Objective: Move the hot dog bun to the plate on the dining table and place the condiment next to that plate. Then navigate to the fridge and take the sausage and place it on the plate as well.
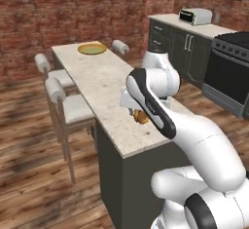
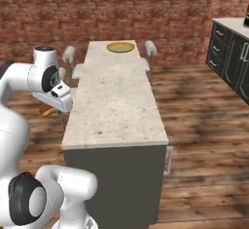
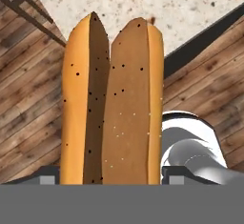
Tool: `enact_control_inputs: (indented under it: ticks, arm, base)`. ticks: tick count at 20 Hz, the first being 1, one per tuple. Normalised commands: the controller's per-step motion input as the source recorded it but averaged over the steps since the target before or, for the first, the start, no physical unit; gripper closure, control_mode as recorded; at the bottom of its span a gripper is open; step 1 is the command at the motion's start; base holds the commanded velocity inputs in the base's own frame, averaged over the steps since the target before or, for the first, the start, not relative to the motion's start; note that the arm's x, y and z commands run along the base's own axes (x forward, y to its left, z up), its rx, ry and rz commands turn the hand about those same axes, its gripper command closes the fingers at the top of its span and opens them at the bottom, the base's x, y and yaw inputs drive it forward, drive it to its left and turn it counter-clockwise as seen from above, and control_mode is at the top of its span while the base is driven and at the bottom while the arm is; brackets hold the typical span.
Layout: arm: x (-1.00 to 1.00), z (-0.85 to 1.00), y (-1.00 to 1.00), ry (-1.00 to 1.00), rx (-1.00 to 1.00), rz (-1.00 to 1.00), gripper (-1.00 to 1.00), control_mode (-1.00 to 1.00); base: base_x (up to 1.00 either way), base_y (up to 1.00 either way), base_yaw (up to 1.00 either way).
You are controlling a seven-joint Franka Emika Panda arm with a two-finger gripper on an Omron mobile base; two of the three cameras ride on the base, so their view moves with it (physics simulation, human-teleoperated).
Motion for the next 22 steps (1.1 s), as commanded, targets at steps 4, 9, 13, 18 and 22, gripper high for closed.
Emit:
enact_control_inputs:
  ticks: [4,9,13,18,22]
  arm:
    - [0.00,0.00,0.00,0.00,0.00,0.00,1.00,1.00]
    - [0.00,0.00,0.00,0.00,0.00,0.00,1.00,1.00]
    - [0.00,0.00,0.00,0.00,0.00,0.00,1.00,1.00]
    - [0.00,0.00,0.00,0.00,0.00,0.00,1.00,1.00]
    - [0.00,0.00,0.00,0.00,0.00,0.00,1.00,1.00]
  base:
    - [0.38,-1.00,0.22]
    - [0.32,-1.00,0.24]
    - [0.35,-1.00,0.29]
    - [0.41,-1.00,0.31]
    - [0.42,-1.00,0.34]
